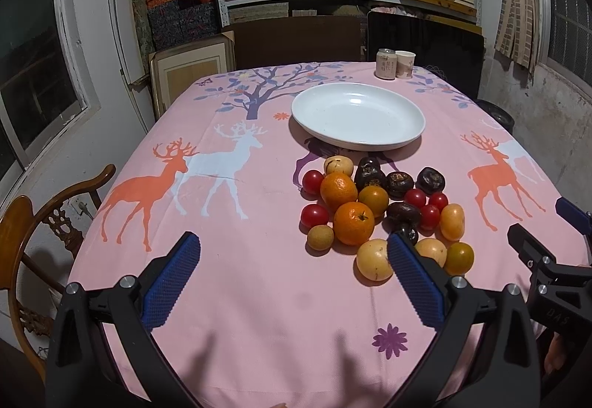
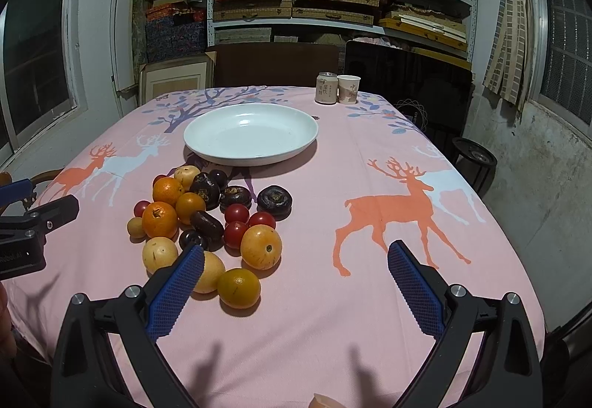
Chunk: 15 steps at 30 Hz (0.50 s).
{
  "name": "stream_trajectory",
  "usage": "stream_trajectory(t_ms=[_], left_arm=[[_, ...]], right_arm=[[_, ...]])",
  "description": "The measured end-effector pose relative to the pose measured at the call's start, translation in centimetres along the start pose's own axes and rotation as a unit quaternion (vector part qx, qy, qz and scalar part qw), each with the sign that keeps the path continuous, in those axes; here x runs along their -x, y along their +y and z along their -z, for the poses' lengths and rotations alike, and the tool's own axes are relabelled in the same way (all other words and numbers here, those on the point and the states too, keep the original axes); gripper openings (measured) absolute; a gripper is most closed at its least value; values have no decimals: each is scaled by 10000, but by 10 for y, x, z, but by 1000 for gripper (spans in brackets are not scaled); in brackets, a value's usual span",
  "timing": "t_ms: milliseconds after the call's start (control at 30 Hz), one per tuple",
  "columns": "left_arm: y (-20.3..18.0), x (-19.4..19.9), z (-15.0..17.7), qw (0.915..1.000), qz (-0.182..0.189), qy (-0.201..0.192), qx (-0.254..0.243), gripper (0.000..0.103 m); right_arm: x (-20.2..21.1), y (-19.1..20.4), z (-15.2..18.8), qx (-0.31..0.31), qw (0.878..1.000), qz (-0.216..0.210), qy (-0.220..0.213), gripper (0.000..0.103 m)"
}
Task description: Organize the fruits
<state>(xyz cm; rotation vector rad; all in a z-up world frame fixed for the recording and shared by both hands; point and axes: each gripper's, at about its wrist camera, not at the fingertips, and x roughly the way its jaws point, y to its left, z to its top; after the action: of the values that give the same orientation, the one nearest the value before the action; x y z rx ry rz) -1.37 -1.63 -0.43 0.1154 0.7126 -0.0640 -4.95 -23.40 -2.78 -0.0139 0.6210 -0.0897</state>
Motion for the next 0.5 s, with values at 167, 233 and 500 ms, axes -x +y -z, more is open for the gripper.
stream_trajectory(t_ms=[167, 233, 500], left_arm=[[0, -1, 1, 10000, -5, 5, 1, 99], [0, -1, 0, 10000, -5, 8, -6, 99], [0, -2, 2, 10000, -12, 26, -7, 99]], right_arm=[[-1, 0, 1, -9, 10000, -9, 40, 100], [-1, 0, 1, -7, 10000, -22, 42, 100], [-1, 1, 2, -12, 10000, -18, 77, 100]])
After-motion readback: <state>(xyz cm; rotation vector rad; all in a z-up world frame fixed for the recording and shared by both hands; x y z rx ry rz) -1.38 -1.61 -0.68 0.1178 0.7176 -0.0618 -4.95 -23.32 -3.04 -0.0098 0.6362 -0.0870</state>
